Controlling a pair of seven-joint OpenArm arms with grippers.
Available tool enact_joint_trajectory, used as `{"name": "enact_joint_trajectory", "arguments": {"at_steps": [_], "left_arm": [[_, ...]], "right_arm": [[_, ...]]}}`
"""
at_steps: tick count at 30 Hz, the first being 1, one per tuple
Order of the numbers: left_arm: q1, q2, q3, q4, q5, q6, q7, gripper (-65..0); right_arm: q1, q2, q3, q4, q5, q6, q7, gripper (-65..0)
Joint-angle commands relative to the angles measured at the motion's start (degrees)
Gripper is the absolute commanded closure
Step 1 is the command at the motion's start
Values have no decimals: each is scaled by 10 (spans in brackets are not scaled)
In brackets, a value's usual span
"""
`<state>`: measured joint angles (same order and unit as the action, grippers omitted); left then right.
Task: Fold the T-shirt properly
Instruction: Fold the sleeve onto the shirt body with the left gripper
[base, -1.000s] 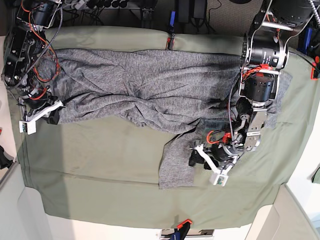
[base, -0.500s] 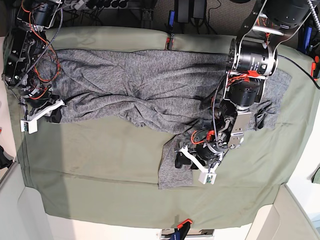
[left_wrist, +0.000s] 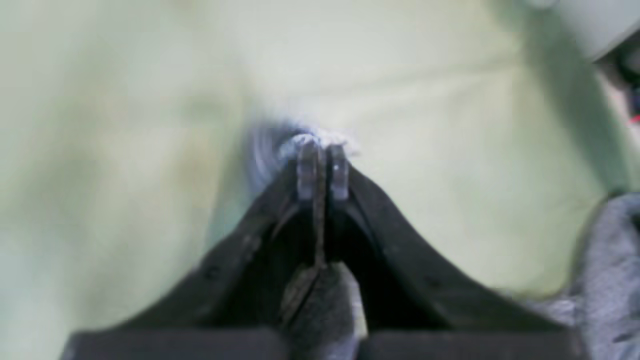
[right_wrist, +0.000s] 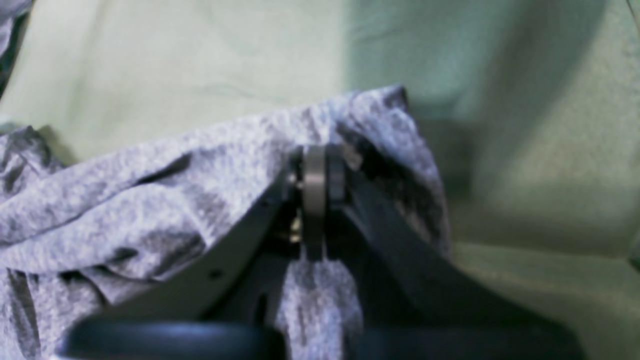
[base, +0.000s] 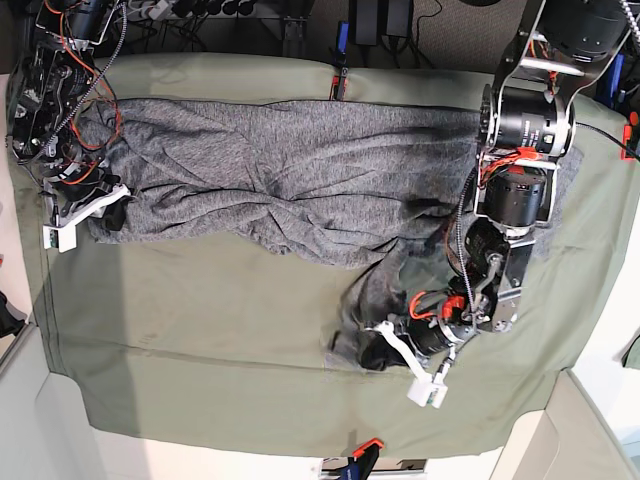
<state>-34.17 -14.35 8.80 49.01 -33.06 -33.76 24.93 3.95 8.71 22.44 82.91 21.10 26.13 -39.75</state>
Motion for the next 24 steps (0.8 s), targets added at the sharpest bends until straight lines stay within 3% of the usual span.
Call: {"name": "enact_joint_trajectory", "arguments": {"at_steps": [1, 5, 8, 16, 24], "left_arm": [[-2, -17, -1, 41, -22, -12, 3, 0], [71, -73, -15, 174, -86, -12, 42, 0], [148, -96, -60, 267, -123, -13, 76, 0], [349, -103, -228, 474, -165, -27, 101, 0], [441, -96, -281, 507, -150, -28, 100, 0]], "right_arm": [[10, 6, 1, 10, 17, 10, 14, 0], [10, 6, 1, 10, 33, 13, 24, 0], [10, 6, 1, 10, 33, 13, 31, 0], [10, 6, 1, 10, 28, 13, 39, 0], [10, 6, 1, 10, 20, 13, 52, 0]]}}
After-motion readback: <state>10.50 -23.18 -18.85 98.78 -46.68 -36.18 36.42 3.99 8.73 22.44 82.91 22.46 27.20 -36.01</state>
